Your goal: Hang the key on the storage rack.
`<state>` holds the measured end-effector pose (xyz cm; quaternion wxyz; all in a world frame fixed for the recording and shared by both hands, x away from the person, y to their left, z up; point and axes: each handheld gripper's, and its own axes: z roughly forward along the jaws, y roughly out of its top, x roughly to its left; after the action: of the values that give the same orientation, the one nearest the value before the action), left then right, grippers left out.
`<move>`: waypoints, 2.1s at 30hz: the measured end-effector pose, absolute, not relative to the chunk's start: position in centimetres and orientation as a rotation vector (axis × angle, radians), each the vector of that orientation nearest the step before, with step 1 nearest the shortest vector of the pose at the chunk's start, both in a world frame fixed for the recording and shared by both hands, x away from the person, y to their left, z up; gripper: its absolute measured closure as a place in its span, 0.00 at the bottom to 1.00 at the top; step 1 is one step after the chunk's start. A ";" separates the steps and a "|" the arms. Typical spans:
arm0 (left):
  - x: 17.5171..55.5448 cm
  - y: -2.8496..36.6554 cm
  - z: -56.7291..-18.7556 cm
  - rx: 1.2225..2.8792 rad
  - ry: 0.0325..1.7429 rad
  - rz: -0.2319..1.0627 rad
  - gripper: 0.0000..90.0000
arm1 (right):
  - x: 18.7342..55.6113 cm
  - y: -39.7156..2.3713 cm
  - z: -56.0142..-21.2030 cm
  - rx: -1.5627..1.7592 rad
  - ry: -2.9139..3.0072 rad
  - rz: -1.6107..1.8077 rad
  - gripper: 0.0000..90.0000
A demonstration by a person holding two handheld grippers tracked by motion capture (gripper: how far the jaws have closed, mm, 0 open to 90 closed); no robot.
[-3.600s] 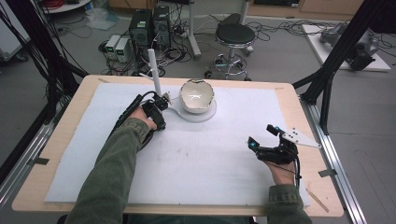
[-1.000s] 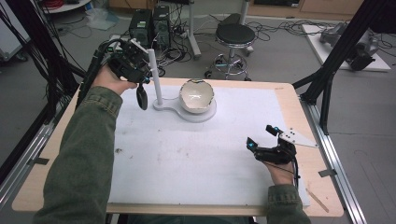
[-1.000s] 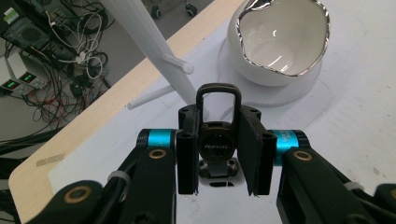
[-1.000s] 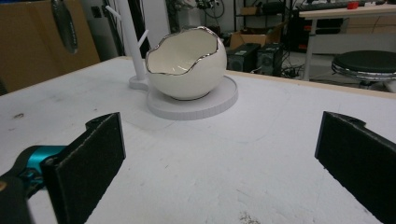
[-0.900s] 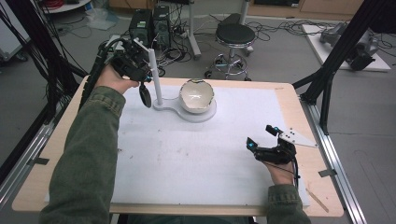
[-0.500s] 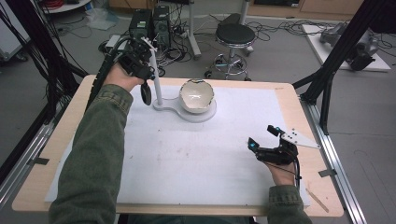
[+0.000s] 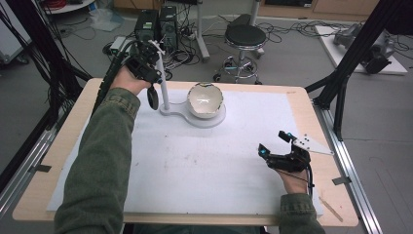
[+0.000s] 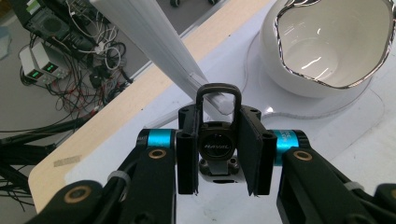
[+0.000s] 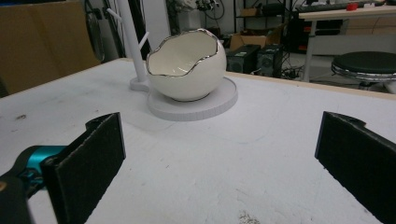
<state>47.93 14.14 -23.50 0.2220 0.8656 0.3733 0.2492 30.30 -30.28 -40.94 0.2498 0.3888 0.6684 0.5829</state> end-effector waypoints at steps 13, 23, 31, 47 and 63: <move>47.6 14.9 -23.8 2.323 1.067 0.598 0.67 | 30.2 -30.2 -40.9 1.066 1.826 1.587 0.01; 47.0 17.0 -23.8 2.216 1.103 0.558 0.36 | 30.1 -30.3 -40.9 1.062 1.819 1.589 0.01; 45.8 19.3 -25.2 2.130 1.085 0.511 0.09 | 30.1 -30.2 -40.9 1.065 1.825 1.580 0.01; 39.3 20.5 -27.9 2.020 0.912 0.566 0.02 | 30.1 -30.2 -40.9 1.059 1.818 1.577 0.01; 34.8 23.1 -31.3 1.896 0.921 0.622 0.02 | 29.9 -30.2 -40.7 1.064 1.807 1.578 0.01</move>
<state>34.79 23.08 -31.28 0.4545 0.7684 0.3734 0.2522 29.91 -30.24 -40.72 0.2557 0.3920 0.6655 0.5814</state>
